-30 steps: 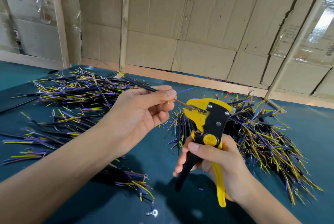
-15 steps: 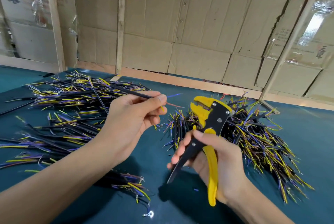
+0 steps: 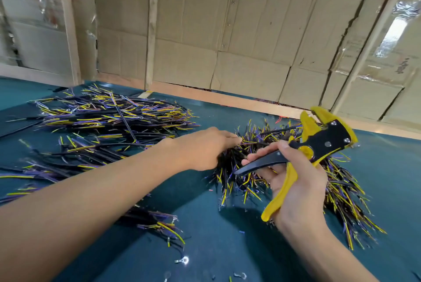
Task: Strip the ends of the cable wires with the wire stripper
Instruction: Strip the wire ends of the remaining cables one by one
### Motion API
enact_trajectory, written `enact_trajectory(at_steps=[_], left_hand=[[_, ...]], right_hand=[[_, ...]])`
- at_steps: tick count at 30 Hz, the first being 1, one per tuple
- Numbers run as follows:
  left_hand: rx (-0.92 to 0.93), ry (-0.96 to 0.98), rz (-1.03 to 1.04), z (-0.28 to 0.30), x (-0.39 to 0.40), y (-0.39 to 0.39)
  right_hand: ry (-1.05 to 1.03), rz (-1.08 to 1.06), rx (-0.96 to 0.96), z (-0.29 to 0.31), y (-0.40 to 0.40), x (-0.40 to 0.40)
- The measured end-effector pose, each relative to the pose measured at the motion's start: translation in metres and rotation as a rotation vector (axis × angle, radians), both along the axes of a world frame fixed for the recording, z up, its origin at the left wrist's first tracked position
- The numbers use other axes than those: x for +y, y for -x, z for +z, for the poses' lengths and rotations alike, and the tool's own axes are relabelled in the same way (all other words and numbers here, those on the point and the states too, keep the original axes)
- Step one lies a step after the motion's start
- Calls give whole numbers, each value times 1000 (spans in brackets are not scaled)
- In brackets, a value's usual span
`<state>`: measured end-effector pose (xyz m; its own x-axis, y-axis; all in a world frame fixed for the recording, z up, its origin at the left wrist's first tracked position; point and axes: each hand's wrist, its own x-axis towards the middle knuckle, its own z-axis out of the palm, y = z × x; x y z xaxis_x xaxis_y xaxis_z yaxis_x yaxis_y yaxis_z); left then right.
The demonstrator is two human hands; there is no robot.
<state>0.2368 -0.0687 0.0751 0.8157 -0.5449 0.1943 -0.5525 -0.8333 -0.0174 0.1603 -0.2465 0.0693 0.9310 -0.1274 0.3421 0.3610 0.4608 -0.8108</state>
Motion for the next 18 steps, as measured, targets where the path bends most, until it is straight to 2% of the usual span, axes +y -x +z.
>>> enact_trajectory(at_steps=[1, 4, 5, 6, 8, 9, 11, 14, 18], left_hand=[[46, -3, 17, -5, 2, 6], [147, 380, 67, -1, 28, 34], [206, 437, 66, 6, 43, 46], [312, 401, 68, 16, 58, 60], [627, 200, 148, 30, 76, 86], [711, 108, 180, 30, 78, 94], [730, 42, 160, 24, 71, 100], [745, 73, 103, 18, 60, 99], [749, 35, 166, 16, 61, 99]], right_hand=[[6, -46, -5, 0, -1, -2], [11, -146, -28, 3, -2, -4], [10, -157, -31, 5, -2, -4], [12, -169, -26, 7, -2, -3], [30, -224, -1, 7, -2, -2], [46, -268, 9, 6, -3, -2], [89, -341, 8, 6, -2, 0], [143, -398, -47, 6, 1, 0], [231, -396, -155, 2, 4, 3]])
